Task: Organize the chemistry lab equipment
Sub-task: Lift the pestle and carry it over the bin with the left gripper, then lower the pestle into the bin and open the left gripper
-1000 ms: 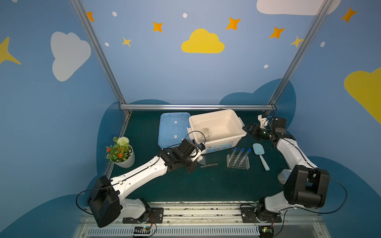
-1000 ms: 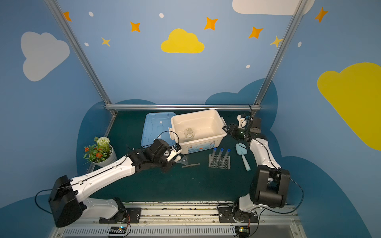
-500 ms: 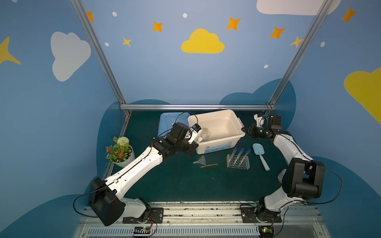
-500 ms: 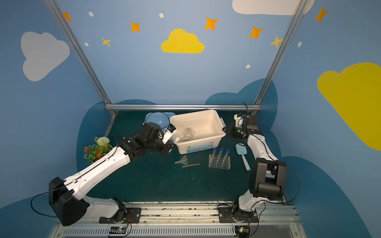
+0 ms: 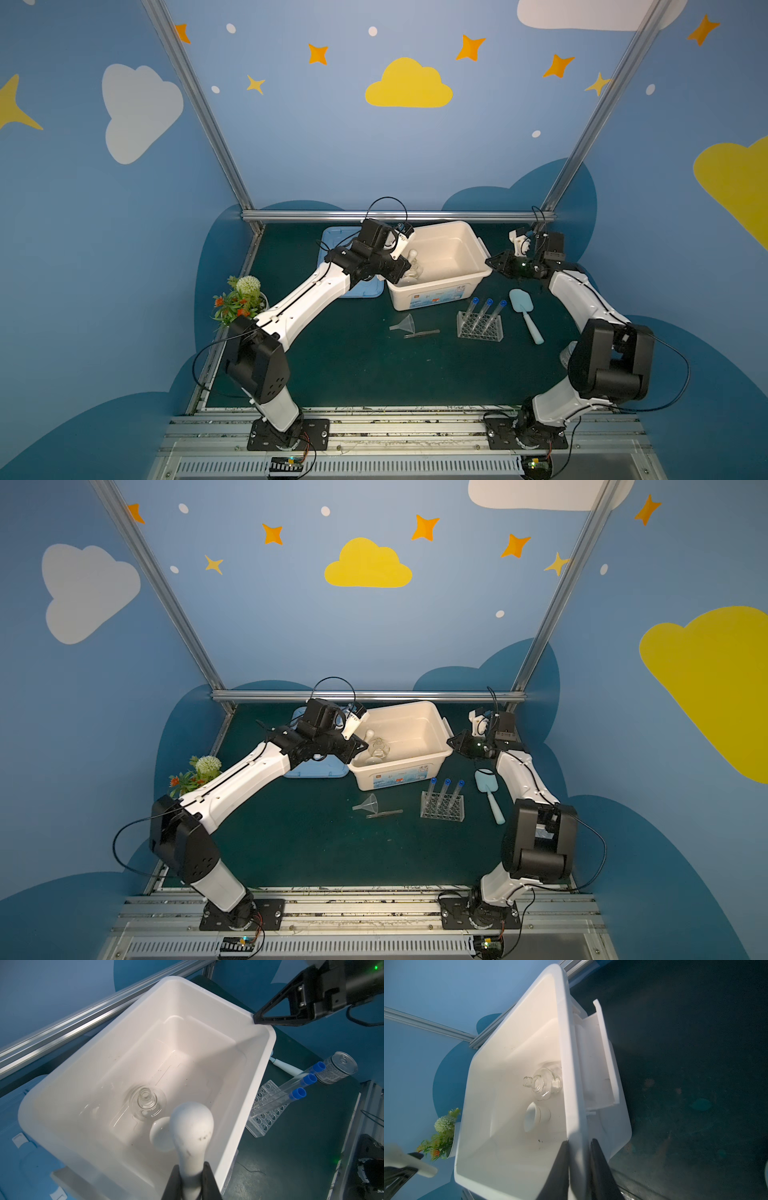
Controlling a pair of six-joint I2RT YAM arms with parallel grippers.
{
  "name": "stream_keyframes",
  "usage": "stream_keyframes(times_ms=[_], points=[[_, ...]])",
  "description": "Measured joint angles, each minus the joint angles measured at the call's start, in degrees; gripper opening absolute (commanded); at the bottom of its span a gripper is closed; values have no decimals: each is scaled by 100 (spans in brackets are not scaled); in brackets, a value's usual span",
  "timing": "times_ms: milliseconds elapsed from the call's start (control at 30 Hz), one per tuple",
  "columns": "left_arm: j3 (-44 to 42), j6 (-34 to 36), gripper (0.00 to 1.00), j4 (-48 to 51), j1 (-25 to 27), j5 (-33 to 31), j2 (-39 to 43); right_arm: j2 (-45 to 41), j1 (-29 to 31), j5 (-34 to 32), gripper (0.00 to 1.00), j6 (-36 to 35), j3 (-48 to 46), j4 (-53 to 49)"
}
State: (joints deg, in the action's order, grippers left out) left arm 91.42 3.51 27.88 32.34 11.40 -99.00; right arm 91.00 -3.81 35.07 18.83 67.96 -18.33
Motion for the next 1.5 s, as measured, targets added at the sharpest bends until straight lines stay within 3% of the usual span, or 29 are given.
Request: stream_keyframes(times_ms=[767,1500], points=[[5525,-92,11,1932,-42,575,-4548,-481,33,-79,15,66,-402,-234],[5786,-138,13,2251,59,444,-5438,-490,17,-28,15,177,-400,-284]])
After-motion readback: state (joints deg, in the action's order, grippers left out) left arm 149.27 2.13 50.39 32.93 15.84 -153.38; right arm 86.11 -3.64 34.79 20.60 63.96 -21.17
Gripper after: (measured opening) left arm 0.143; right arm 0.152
